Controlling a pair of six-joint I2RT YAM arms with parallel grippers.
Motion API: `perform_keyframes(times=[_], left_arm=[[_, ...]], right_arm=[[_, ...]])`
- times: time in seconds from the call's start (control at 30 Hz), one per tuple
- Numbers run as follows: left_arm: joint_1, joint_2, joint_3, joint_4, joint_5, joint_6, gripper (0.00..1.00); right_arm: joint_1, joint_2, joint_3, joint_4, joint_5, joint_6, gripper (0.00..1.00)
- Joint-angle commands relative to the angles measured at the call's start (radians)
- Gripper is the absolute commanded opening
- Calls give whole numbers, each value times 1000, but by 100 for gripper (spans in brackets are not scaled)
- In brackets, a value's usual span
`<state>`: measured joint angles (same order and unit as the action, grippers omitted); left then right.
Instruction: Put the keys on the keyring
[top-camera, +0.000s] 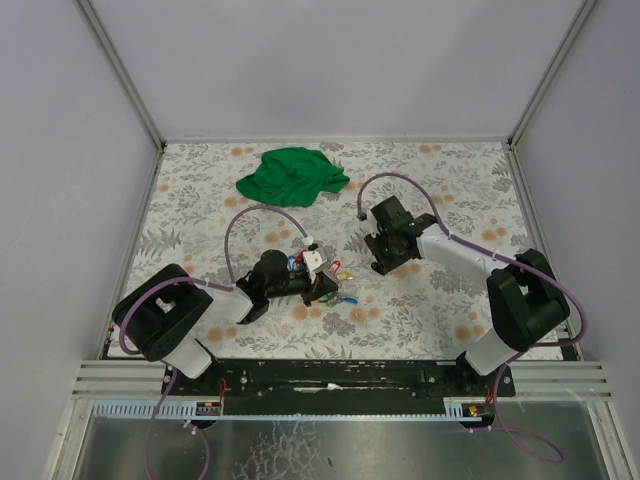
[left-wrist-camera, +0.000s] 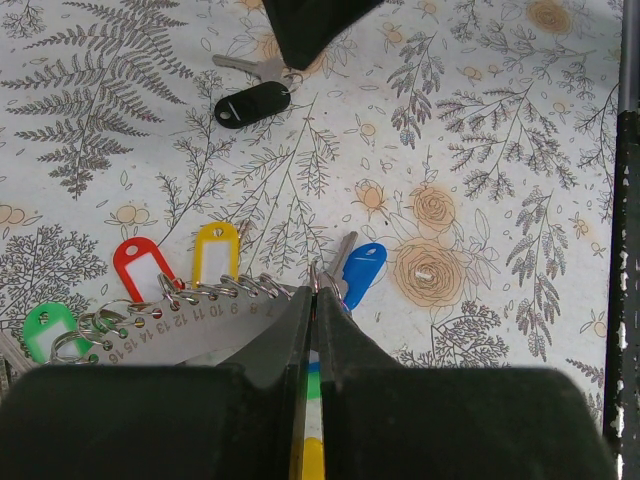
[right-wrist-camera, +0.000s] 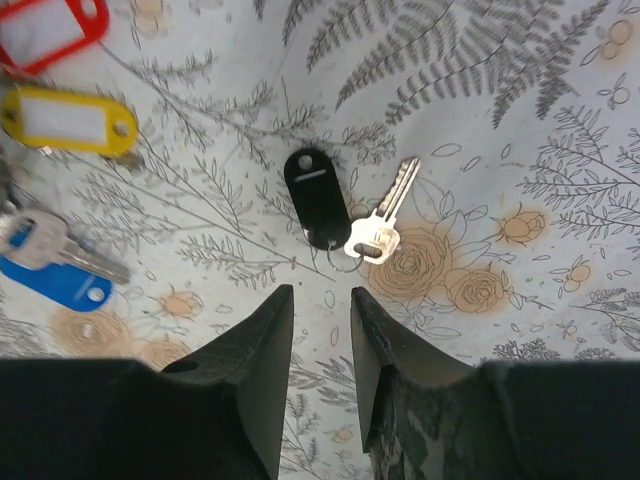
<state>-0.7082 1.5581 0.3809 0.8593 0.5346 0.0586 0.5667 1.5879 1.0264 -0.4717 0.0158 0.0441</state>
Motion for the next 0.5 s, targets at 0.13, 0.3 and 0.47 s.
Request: perform_keyframes(times=[0.13,0.3,0.47], left_arm=[[-8,-21,11,26,16,-4,0],[-9,-21,11,23,13,-2,0],[-8,-21,11,23,12,-2,0]], right_arm=[[109,51,26,-99,161,-222,37],[142,60,20,-63,176,-329,37],[148,106,24,-51,199,-391,36]])
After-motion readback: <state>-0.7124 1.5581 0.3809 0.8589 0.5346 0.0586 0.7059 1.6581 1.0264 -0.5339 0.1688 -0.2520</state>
